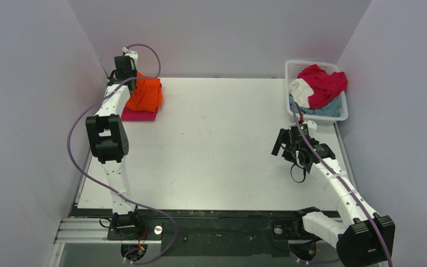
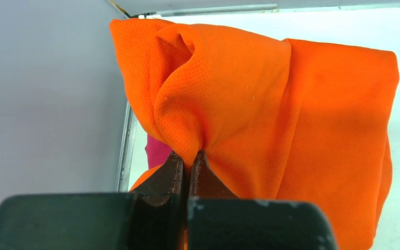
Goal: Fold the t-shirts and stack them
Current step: Put the neatly folded tshirt into the corner of the board with the left arm, then reset both arms
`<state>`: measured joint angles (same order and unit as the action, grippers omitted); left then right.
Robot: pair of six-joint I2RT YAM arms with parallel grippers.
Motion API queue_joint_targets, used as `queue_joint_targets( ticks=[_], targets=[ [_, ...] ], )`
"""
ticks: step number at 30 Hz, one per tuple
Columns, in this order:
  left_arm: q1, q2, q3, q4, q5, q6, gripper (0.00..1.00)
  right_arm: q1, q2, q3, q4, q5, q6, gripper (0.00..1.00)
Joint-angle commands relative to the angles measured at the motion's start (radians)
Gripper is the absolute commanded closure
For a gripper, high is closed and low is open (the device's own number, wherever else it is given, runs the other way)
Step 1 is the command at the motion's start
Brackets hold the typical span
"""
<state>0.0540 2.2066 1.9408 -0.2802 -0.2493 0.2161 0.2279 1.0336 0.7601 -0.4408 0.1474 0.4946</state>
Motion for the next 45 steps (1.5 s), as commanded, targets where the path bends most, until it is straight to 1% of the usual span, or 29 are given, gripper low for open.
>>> queue_joint_targets(
  ticks=[1,4,5,6,7,8,10,14,17,19,21,23,24,26,27,28,29,30,31,32,33,34,35,36,37,38,39,42,45],
  targets=[
    [0.007,0.018,0.102,-0.019,0.008,-0.002,1.00,-0.007,0.027,0.026,-0.046,0.047,0.006,0.07],
    [0.015,0.031,0.120,-0.047,-0.006,-0.005,1.00,-0.007,0.039,0.038,-0.051,0.057,0.008,0.07],
    [0.015,0.034,0.123,-0.052,-0.016,-0.005,0.81,-0.007,0.041,0.041,-0.052,0.058,0.008,0.07],
    [0.015,0.034,0.126,-0.056,-0.031,-0.008,0.53,-0.007,0.047,0.046,-0.054,0.060,0.009,0.06],
    [0.016,0.033,0.128,-0.057,-0.042,-0.011,0.40,-0.008,0.049,0.049,-0.055,0.061,0.009,0.06],
    [0.016,0.030,0.136,-0.058,-0.070,-0.018,0.24,-0.008,0.054,0.055,-0.059,0.065,0.008,0.06],
    [0.018,0.018,0.152,-0.060,-0.117,-0.038,0.19,-0.007,0.055,0.062,-0.063,0.071,0.009,0.06],
    [0.025,-0.032,0.184,-0.081,-0.183,-0.111,0.17,-0.007,0.041,0.065,-0.064,0.093,0.018,0.05],
    [0.024,-0.099,0.184,-0.120,-0.187,-0.179,0.15,-0.008,0.025,0.062,-0.061,0.101,0.025,0.05],
    [0.025,-0.147,0.176,-0.158,-0.158,-0.253,0.15,-0.008,0.013,0.058,-0.060,0.104,0.030,0.04],
    [0.023,-0.203,0.157,-0.199,-0.120,-0.361,0.13,-0.008,-0.008,0.053,-0.058,0.104,0.039,0.04],
    [0.022,-0.283,0.101,-0.224,-0.038,-0.448,0.13,-0.008,-0.030,0.045,-0.056,0.105,0.047,0.03],
    [0.021,-0.315,0.048,-0.226,-0.008,-0.480,0.12,-0.007,-0.038,0.042,-0.054,0.105,0.051,0.03],
    [0.019,-0.493,-0.113,-0.166,0.083,-0.576,0.12,-0.009,-0.062,0.030,-0.042,0.101,0.059,0.02],
    [0.015,-0.551,-0.282,-0.076,0.149,-0.636,0.12,-0.009,-0.079,0.022,-0.034,0.098,0.065,0.02],
    [0.011,-0.671,-0.455,-0.027,0.175,-0.664,0.11,-0.009,-0.088,0.017,-0.024,0.095,0.067,0.02],
    [-0.002,-0.726,-0.546,0.067,0.210,-0.728,0.11,-0.009,-0.104,0.007,-0.020,0.093,0.071,0.02],
    [-0.013,-0.836,-0.712,0.109,0.223,-0.756,0.11,-0.010,-0.113,0.000,-0.014,0.092,0.076,0.02],
    [-0.036,-0.886,-0.781,0.186,0.262,-0.799,0.10,-0.011,-0.130,-0.006,-0.012,0.090,0.078,0.02],
    [-0.089,-0.979,-0.895,0.225,0.282,-0.813,0.10,-0.011,-0.136,-0.010,-0.008,0.086,0.080,0.02],
    [-0.117,-1.024,-0.941,0.230,0.293,-0.829,0.10,-0.012,-0.151,-0.017,-0.008,0.085,0.082,0.02],
    [-0.190,-1.101,-1.024,0.214,0.276,-0.837,0.10,-0.013,-0.160,-0.027,-0.004,0.083,0.083,0.02],
    [-0.234,-1.141,-1.059,0.203,0.216,-0.847,0.10,-0.013,-0.175,-0.031,-0.003,0.084,0.083,0.02],
    [-0.315,-1.211,-1.129,0.187,0.185,-0.848,0.10,-0.013,-0.183,-0.039,-0.003,0.084,0.084,0.02],
    [-0.355,-1.242,-1.160,0.172,0.120,-0.857,0.09,-0.014,-0.199,-0.043,-0.003,0.084,0.085,0.02],
    [-0.415,-1.301,-1.209,0.143,0.092,-0.870,0.09,-0.013,-0.207,-0.055,-0.002,0.089,0.091,0.02],
    [-0.436,-1.329,-1.234,0.134,0.066,-0.901,0.09,-0.012,-0.224,-0.064,0.001,0.091,0.097,0.02],
    [-0.488,-1.460,-1.352,0.113,0.070,-0.966,0.09,-0.012,-0.267,-0.118,0.039,0.091,0.128,0.02],
    [-0.497,-1.548,-1.418,0.060,0.025,-0.984,0.09,-0.012,-0.287,-0.154,0.066,0.100,0.151,0.02]
  ],
)
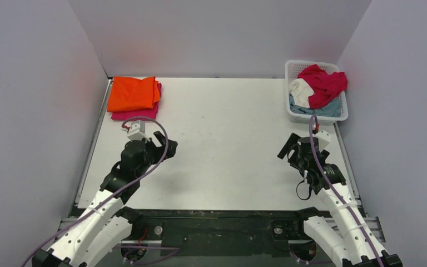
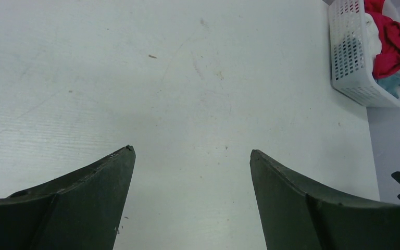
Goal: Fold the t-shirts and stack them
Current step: Reset both arms
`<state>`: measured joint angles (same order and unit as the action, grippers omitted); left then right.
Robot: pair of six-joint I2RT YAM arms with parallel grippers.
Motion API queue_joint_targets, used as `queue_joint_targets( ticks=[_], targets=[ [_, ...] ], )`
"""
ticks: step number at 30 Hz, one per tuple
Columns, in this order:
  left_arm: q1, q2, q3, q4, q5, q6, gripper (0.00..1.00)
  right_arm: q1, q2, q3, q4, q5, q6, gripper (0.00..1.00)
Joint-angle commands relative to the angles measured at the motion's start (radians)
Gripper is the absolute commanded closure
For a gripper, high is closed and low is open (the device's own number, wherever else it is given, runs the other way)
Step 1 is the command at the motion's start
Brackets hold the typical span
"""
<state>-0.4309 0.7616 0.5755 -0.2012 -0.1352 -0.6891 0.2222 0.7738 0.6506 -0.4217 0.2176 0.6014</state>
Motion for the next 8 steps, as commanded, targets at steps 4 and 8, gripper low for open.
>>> queue_joint_targets(
  ticks=[4,8],
  targets=[
    [-0.013,-0.162,-0.078,-0.097,-0.125,-0.066,0.08,-0.006,-0.028,-0.082,0.061,0.041,0.053,0.04],
    [-0.012,-0.161,-0.084,-0.106,-0.132,-0.074,0.08,-0.006,-0.026,-0.101,0.079,0.028,0.060,0.05]
  ],
)
